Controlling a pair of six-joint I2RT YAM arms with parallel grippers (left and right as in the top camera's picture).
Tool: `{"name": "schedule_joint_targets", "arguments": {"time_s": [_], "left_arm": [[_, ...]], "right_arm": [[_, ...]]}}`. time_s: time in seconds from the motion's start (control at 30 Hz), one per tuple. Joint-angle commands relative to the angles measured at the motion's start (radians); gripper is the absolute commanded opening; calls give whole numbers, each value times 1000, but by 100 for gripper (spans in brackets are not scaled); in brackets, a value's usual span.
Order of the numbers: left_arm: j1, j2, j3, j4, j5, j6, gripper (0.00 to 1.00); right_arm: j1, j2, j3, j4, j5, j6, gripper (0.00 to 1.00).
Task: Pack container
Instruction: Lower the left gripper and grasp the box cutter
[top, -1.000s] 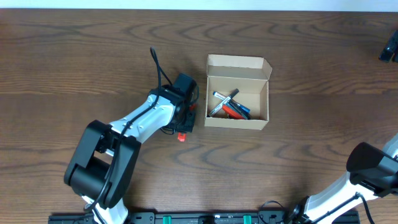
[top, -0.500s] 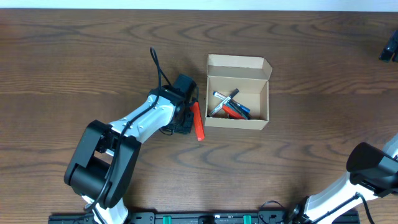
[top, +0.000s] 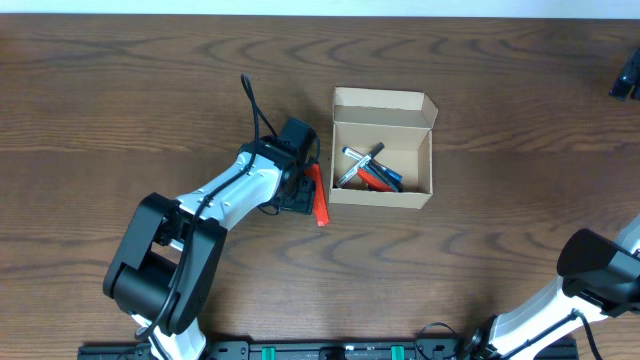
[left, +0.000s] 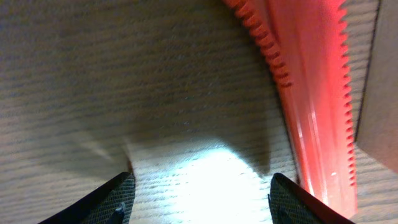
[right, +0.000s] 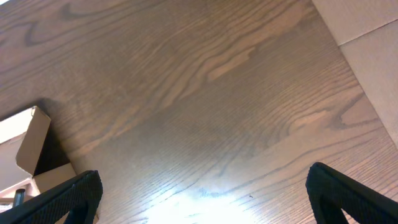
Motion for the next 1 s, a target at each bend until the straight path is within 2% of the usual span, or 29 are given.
{"name": "schedule_joint_targets", "arguments": {"time_s": [0.0,0.2,0.63,0.97], "left_arm": [[1,13,-7,5,10,-5,69],[1,13,-3,39,89,-12,64],[1,13,108,27,99,-27,62],[-10,30,117,32,99,-44,61]], "right_arm": [[-3,-24,13,-1,0,10,99],[-3,-24,13,-1,0,10,99],[-3,-24,13,-1,0,9,99],[-3,-24,13,-1,0,10,99]]}}
